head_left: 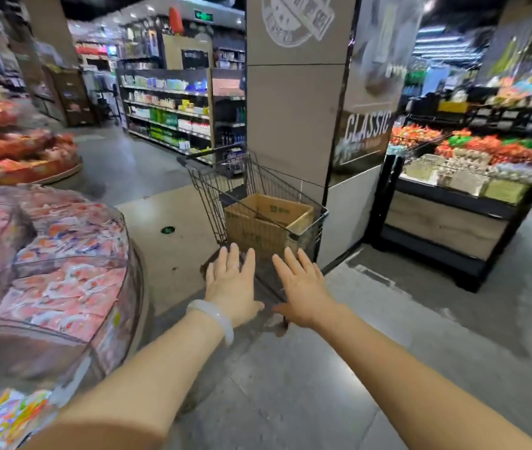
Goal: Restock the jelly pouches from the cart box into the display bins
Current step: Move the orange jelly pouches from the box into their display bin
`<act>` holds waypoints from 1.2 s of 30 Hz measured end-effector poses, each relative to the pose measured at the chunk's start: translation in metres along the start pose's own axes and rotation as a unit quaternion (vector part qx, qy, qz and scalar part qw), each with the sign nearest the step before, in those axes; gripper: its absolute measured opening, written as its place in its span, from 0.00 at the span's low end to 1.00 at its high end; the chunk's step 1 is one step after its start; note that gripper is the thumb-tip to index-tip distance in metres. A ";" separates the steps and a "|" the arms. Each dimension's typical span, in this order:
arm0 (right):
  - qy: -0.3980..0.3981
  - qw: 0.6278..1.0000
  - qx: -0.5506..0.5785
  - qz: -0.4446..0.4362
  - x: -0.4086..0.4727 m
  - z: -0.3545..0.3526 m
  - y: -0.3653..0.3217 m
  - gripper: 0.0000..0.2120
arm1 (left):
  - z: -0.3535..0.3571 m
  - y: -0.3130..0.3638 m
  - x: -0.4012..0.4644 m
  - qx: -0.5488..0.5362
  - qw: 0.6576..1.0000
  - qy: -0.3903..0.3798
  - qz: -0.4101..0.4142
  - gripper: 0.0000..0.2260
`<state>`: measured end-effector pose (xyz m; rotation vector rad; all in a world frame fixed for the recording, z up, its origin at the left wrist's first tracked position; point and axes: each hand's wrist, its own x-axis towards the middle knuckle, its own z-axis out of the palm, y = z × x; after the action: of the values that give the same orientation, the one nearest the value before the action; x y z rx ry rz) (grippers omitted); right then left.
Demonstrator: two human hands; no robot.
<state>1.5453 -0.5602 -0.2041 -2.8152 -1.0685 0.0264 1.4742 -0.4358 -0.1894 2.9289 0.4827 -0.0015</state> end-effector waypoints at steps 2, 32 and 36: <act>-0.003 1.000 0.001 0.018 0.020 0.004 0.024 0.45 | 0.006 0.007 0.032 0.007 1.000 -0.007 0.002 0.43; -0.042 0.998 0.039 0.024 0.520 0.005 0.390 0.40 | 0.055 0.132 0.632 -0.046 0.998 -0.037 -0.028 0.41; -0.055 0.998 0.042 -0.011 0.588 0.002 0.430 0.39 | 0.064 0.131 0.699 -0.074 0.993 -0.018 -0.085 0.39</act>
<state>2.2696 -0.4891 -0.2433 -2.7540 -1.0942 0.2224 2.1802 -0.3465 -0.2504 2.7304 0.6944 -0.0394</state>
